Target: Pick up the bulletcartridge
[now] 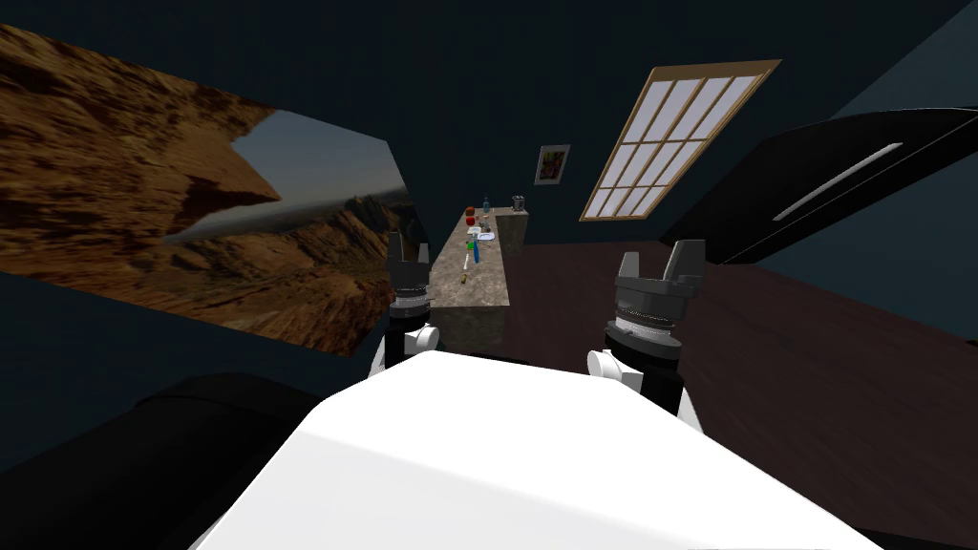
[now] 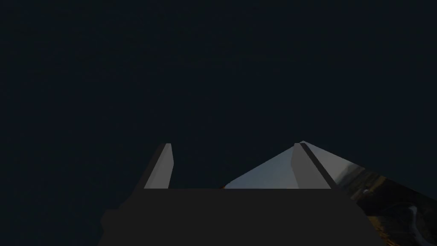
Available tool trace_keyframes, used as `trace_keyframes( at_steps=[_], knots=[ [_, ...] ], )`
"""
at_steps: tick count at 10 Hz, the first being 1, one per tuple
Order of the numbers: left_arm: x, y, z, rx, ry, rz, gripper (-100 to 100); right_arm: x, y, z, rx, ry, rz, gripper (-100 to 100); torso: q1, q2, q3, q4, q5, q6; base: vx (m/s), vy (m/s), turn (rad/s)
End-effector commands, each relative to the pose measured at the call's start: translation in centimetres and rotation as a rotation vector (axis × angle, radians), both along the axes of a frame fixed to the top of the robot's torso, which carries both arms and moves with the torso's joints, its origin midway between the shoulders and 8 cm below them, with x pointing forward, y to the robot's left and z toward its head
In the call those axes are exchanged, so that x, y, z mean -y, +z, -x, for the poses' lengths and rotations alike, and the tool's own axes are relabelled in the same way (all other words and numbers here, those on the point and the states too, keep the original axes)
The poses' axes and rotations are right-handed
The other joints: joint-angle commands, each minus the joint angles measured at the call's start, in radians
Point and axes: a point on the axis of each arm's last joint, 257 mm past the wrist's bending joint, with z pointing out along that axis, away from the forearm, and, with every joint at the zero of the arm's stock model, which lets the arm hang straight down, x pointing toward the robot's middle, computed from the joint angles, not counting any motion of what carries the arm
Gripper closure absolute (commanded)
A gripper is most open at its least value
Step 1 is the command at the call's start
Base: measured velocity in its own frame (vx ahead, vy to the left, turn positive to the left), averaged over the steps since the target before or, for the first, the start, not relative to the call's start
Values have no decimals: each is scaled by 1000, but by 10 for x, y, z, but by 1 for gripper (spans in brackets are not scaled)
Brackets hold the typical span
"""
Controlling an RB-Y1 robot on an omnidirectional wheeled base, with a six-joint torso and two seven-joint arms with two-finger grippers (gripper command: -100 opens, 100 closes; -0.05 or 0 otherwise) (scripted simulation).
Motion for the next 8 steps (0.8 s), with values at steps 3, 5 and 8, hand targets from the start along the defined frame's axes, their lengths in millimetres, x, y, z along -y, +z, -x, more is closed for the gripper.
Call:
trace_keyframes(
  at_steps=[3, 5, 8],
  knots=[
    [-1, -18, -22, -75, -44, -2, -100, 0, 0, 0, 0, 0, 0, 0, 0, -1, 0, 0, 0, 0, 9, -13, 5],
    [-6, -31, -38, -129, -66, 19, -100, 0, 0, 0, 0, 0, 0, 0, -1, -1, -1, 0, 0, 0, 16, -23, 7],
    [-18, -53, -65, -219, -99, 79, -100, 0, 0, 0, 0, 0, 0, 0, -2, -1, -1, 0, 0, 0, 18, -30, 9]
  ],
)
